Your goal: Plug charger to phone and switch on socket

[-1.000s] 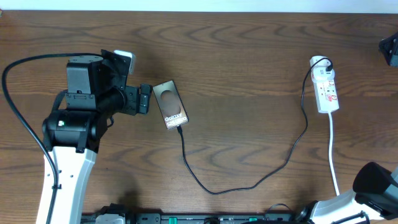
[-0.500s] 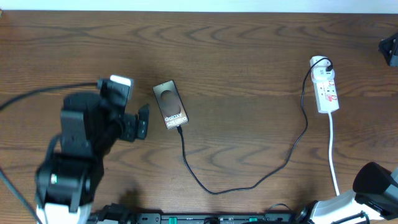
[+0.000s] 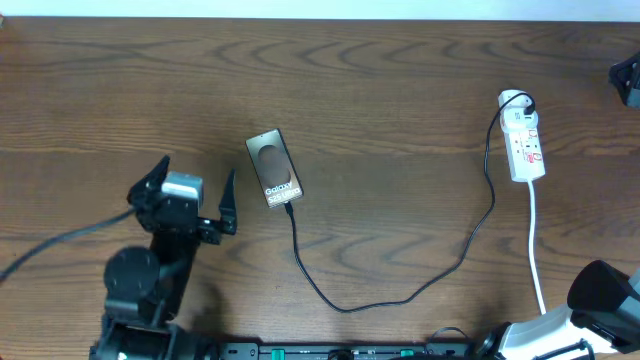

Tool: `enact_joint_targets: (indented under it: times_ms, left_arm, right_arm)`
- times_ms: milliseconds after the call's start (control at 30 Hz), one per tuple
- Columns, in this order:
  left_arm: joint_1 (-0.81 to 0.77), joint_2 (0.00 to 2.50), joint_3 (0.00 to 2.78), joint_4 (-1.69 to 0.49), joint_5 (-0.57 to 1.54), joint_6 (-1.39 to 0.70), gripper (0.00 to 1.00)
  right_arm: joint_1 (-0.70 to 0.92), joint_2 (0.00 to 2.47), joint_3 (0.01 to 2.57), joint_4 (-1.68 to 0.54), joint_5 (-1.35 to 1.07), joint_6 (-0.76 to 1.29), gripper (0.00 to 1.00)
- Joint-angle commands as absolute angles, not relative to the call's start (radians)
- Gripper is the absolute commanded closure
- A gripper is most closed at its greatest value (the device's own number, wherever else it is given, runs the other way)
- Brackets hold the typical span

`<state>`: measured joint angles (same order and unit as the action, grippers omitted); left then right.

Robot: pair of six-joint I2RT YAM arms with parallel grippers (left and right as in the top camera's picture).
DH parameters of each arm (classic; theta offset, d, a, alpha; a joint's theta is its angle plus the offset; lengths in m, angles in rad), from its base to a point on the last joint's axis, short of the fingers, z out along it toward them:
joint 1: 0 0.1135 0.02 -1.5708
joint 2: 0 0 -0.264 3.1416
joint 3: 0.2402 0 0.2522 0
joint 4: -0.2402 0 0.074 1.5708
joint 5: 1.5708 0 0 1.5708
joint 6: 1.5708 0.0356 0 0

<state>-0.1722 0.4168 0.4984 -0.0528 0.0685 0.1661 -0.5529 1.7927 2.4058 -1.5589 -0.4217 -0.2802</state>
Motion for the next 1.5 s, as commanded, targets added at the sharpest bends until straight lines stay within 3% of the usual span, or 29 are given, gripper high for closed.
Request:
enact_joint_targets:
  times_ms: [0,300,600,1100,1467]
  left_arm:
    - [-0.174,0.334,0.379,0.083,0.083,0.183,0.07]
    - [-0.151,0.164,0.129,0.304,0.097,0.183,0.07]
    - [-0.089,0.073,0.006,0.312,0.148,0.183,0.07]
    - [-0.029,0.001,0.004,-0.051,0.175,0.183,0.07]
    - [-0.029,0.001,0.004,-0.061,0.147,0.179,0.07]
  right_arm:
    - [-0.551,1.786,2.405,-1.56,-0.424,-0.284,0.01]
    - [-0.551,1.786,2.405,-1.56,-0.424,-0.284,0.01]
    - [-0.551,1.786,2.405,-1.56,-0.424,-0.284,0.01]
    - [-0.551,1.786,2.405,-1.56,-0.424,-0.284,0.01]
    - [-0.551,1.786,2.405,-1.56,-0.424,-0.284,0.01]
